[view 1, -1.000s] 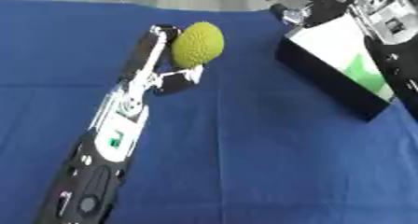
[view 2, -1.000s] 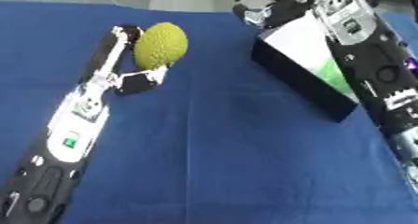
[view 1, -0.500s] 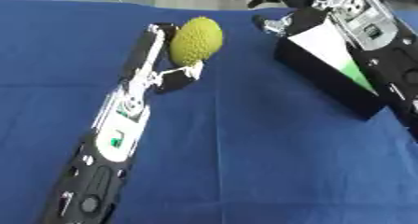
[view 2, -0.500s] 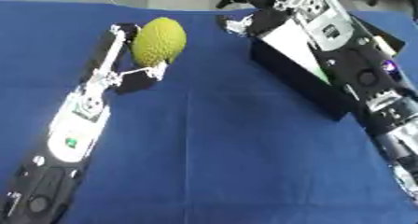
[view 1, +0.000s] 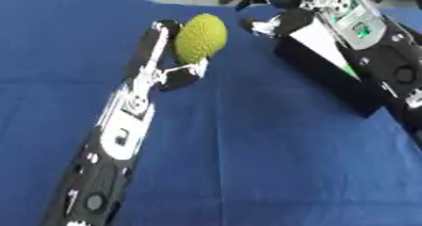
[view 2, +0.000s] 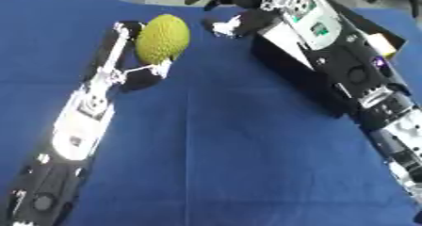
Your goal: Pick up the objects with one hand, pass them to the other hand, and then place them into the box on the other side of the table.
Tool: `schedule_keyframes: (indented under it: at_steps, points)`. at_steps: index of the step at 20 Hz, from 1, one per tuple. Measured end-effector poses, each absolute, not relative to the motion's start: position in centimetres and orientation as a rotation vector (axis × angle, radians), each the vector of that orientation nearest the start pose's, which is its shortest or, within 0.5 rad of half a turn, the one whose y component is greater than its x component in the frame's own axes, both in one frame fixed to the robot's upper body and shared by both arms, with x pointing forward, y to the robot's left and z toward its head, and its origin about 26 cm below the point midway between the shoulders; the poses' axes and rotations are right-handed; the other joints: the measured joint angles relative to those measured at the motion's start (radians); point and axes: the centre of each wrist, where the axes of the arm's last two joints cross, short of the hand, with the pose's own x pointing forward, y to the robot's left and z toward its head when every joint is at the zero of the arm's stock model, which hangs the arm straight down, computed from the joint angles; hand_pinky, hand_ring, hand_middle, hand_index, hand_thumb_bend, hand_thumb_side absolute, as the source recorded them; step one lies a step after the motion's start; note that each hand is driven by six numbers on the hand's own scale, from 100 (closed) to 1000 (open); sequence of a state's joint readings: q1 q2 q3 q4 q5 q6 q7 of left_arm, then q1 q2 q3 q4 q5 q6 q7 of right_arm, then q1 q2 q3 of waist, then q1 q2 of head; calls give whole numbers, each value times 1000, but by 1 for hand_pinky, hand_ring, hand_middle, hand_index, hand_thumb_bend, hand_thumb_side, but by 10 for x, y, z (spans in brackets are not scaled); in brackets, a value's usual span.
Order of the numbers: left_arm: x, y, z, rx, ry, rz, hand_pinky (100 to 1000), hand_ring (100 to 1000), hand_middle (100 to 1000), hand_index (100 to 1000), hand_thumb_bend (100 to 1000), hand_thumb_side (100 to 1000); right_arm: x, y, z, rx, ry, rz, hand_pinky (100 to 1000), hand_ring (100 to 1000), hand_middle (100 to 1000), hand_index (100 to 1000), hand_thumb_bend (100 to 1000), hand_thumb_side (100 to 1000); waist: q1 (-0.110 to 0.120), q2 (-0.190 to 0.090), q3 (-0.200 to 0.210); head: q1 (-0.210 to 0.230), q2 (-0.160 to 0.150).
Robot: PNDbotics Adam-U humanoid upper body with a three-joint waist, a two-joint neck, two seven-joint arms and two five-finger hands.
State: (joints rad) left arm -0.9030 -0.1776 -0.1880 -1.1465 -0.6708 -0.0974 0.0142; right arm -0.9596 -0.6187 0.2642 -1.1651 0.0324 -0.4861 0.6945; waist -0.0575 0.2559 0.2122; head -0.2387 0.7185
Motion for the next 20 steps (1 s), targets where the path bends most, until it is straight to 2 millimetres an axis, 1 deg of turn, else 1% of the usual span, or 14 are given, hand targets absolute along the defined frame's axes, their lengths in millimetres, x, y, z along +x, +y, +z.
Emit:
schedule_keyframes:
  at_steps: [3,5,9,11,13,20]
  points:
    - [412,11,179,200,-2170,-923,560,544,436,495,100,100,452,-282,268,-130,-1953,1681,898,1000,871,913,176,448,0,3,0,0,0]
    - [411,9,179,192,-2172,-925,560,544,436,496,100,100,452,-280,267,-138,-1960,1692,902,1000,872,921,175,458,0,3,0,0,0]
    - [411,9,179,190,-2170,-930,560,544,437,497,100,100,453,-276,263,-154,-1961,1715,896,1000,864,927,254,420,0,5,-1,9,-1]
    - [410,8,179,187,-2170,-933,560,544,437,497,100,100,454,-276,262,-166,-1952,1721,894,1000,862,929,274,409,0,5,-1,15,-3]
    - [409,6,179,180,-2172,-935,560,544,437,497,100,100,455,-275,261,-175,-1945,1729,893,1000,860,929,283,401,0,5,-2,19,-9]
    - [408,4,179,175,-2173,-935,560,543,436,497,100,100,457,-274,257,-183,-1923,1740,893,1000,863,932,268,409,0,7,-4,27,-14]
